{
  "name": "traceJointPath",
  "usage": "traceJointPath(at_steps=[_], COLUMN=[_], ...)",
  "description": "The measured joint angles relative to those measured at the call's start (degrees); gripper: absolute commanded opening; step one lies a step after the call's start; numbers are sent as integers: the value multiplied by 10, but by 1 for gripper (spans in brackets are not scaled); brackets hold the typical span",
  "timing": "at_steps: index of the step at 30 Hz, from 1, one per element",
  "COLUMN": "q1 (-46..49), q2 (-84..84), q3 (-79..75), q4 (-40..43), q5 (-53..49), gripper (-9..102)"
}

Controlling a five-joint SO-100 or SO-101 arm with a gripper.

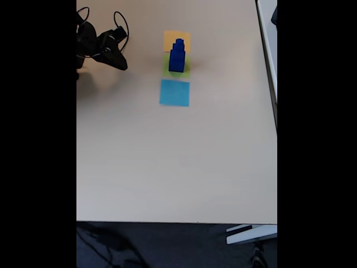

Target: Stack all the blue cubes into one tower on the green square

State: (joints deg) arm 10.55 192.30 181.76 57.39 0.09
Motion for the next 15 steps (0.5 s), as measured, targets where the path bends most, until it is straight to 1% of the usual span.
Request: traceJointPath(at_steps=[8, 12, 15], q1=[0, -40, -59], q2=[0, 0, 0], q3=[0, 0, 0], q4=[0, 0, 0], q5=[-5, -43, -49], gripper=[0, 0, 0])
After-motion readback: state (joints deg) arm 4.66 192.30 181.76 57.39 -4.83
